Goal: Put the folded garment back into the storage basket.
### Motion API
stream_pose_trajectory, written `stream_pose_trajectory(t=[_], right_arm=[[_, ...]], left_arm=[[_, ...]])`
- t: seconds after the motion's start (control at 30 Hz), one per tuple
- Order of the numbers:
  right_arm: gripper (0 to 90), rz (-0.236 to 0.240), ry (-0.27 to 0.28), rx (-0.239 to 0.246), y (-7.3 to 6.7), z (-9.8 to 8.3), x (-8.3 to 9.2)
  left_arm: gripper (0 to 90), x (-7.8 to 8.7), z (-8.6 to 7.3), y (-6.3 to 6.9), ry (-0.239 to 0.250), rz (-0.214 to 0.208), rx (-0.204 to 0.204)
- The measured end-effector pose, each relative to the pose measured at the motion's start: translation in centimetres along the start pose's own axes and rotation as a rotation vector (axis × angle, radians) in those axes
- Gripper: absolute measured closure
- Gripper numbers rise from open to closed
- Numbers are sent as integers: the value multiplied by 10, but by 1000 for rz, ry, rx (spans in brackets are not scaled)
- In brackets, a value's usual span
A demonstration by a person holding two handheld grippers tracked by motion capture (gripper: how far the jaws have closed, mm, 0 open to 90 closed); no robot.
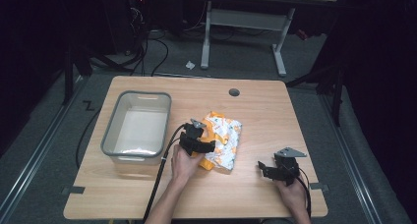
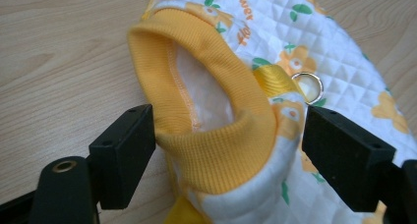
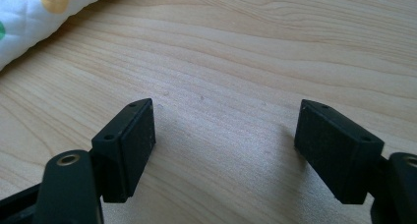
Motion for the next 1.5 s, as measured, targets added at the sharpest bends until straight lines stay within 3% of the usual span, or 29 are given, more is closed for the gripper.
stream_pose_trajectory(t=[0.13,0.37,0.53,0.93,1.23,1.5], right_arm=[[237,0,0,0,0,0,0],[237,0,0,0,0,0,0],[237,0,0,-1,0,0,0],[237,0,-1,-1,0,0,0],[237,0,0,-1,0,0,0],[237,0,-1,0,0,0,0]], left_arm=[[209,-5,1,0,5,26,-20],[215,-15,-1,-6,-22,22,-7],[242,-21,-6,-7,-60,32,-19],[330,-26,-9,-6,-84,15,-35],[571,-24,-9,3,-86,-24,-41],[697,-23,-9,7,-78,-39,-44]])
Point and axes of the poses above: each handheld gripper's, and its own axes: x roughly backward along the jaws, z roughly out of its top, y roughly to its right, the point moved 7 cm from there along -x, roughly forward along the jaws, and after that the axes turned 3 degrees about -x, right-handed, at the moved point
